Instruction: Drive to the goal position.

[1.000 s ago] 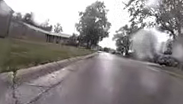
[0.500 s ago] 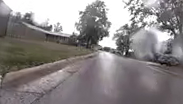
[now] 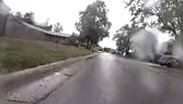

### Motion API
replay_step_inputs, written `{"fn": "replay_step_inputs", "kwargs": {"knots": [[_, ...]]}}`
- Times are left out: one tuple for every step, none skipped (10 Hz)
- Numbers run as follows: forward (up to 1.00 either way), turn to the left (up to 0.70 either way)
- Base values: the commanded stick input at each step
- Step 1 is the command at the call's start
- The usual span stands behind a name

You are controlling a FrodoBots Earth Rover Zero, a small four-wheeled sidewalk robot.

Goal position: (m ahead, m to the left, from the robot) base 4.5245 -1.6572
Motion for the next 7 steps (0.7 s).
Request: {"fn": "replay_step_inputs", "kwargs": {"knots": [[0.5,0.0],[0.5,0.0],[0.5,0.0],[0.5,0.0],[0.5,0.0],[0.5,0.0],[0.5,0.0]]}}
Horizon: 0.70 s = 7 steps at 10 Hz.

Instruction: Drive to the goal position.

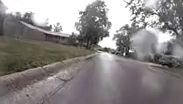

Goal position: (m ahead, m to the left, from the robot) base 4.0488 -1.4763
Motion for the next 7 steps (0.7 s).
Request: {"fn": "replay_step_inputs", "kwargs": {"knots": [[0.5,0.0],[0.5,0.0],[0.5,0.0],[0.5,0.0],[0.5,0.0],[0.5,0.0],[0.5,0.0]]}}
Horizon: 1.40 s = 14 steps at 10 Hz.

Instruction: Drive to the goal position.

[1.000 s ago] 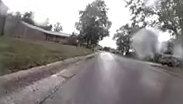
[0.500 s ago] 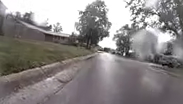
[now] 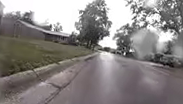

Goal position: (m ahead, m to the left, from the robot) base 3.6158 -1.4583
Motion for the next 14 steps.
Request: {"fn": "replay_step_inputs", "kwargs": {"knots": [[0.5,0.0],[0.5,0.0],[0.5,0.0],[0.5,0.0],[0.5,0.0],[0.5,0.0],[0.5,0.0],[0.5,0.0],[0.5,0.0],[0.5,0.0],[0.5,0.0],[0.5,0.0],[0.5,0.0],[0.5,0.0]]}}
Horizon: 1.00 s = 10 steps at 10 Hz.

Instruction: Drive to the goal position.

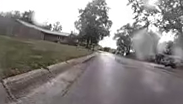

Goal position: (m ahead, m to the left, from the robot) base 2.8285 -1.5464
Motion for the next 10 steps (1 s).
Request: {"fn": "replay_step_inputs", "kwargs": {"knots": [[0.5,0.0],[0.5,0.0],[0.5,0.0],[0.5,0.0],[0.5,0.0],[0.5,0.0],[0.5,0.0],[0.5,0.0],[0.5,-0.5],[0.5,-0.23]]}}
